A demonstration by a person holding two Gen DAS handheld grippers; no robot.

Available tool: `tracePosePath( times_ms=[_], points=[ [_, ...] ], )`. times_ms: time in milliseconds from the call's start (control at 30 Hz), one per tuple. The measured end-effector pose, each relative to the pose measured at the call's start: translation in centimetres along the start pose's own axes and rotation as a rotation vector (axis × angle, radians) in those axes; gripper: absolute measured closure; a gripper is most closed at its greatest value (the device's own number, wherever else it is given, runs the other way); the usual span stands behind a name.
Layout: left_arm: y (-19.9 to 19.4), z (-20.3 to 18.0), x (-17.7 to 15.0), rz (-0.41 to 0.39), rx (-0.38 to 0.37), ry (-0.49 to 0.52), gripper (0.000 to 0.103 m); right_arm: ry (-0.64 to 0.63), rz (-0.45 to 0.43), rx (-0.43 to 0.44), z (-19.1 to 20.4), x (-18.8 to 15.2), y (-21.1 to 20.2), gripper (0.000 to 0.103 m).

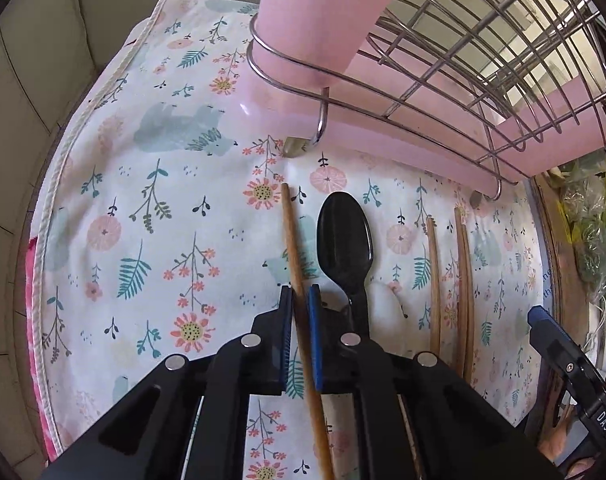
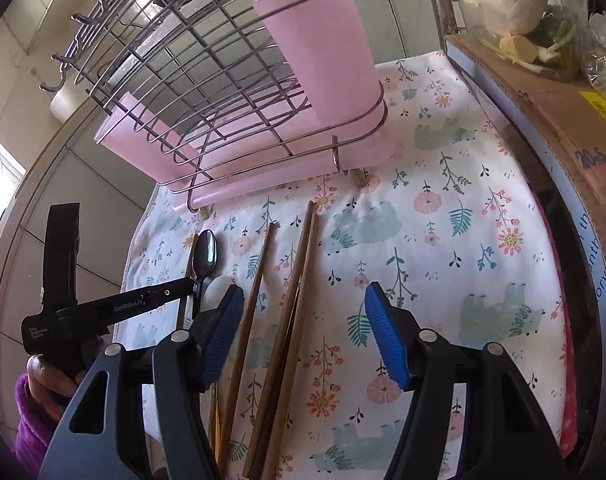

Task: Organize utensils
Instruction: 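Grasp a wooden chopstick with the left tool while the right tool moves over the utensils, then grasp another wooden chopstick with the right tool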

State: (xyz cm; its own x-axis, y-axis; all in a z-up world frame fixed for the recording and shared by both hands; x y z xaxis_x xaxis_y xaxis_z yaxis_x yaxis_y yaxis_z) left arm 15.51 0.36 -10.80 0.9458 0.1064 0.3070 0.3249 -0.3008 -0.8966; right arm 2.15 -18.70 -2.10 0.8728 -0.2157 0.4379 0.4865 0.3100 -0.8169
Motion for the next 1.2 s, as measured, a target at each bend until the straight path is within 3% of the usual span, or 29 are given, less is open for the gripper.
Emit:
tracePosePath(
  times_ms=[267, 633, 1000, 1200],
  points=[
    [-1.9, 2.5, -0.5, -0.021, 0.018, -0.015, 0.097, 0.017, 0.024, 0.011, -0.1, -0.2, 0.7, 0.045],
    [-2.1, 4.2, -0.6, 0.014, 0.047, 0.007, 0.097, 0.027, 0.072, 0.009, 0.3, -0.3, 2.5, 0.049],
    [-1.6, 4.0, 0.0, -0.017, 0.017, 0.009, 0.097, 0.074, 0.18, 0.042, -0.8, 0.9, 4.8, 0.071],
    [-3.3, 4.7, -0.5, -0.059, -0.023, -0.003, 0.097, 0.053, 0.22, 0.008, -0.1, 1.8, 6.2, 0.085]
  ],
)
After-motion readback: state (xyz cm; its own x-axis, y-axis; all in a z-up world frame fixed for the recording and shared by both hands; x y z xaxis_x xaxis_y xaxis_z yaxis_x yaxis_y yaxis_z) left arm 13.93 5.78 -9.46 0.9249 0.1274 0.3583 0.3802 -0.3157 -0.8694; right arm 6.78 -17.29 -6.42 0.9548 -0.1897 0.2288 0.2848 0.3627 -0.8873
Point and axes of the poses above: each gripper's, at about its wrist camera, not at the fingertips, and y roughly the way its jaws point, z to its left, x to its top, the point moved 1 cm from there along y, roughly the way its jaws point, and after that the axes turned 3 degrees about -x, right-handed, at the moved point
